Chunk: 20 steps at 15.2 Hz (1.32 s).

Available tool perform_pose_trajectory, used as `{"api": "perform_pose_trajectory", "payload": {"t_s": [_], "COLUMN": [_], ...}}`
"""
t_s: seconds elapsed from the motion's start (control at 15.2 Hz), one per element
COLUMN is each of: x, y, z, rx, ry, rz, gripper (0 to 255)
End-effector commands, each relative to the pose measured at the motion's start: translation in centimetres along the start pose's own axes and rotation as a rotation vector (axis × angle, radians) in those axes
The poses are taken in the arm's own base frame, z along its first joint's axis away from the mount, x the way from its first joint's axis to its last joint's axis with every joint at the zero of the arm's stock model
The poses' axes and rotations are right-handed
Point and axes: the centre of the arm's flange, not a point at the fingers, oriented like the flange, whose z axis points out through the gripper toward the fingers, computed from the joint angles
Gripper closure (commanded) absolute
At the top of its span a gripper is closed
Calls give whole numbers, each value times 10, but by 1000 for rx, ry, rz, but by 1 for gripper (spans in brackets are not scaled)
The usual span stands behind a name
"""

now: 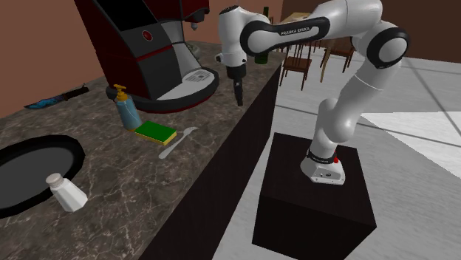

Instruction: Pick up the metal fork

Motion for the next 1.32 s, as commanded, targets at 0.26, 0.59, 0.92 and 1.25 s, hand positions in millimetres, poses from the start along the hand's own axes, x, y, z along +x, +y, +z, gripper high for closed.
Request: {"api": "perform_pose_trajectory", "payload": {"t_s": [0.26,0.59,0.92,1.25], "x": [71,120,162,195], "y": [-38,-80,-130,-187], "z": [-12,-21,-30,-40], "rx": [5,8,12,15], "ry": [-1,-2,-3,-4], "rz": [-214,-390,-566,-742], "gripper": [0,0,0,0]}}
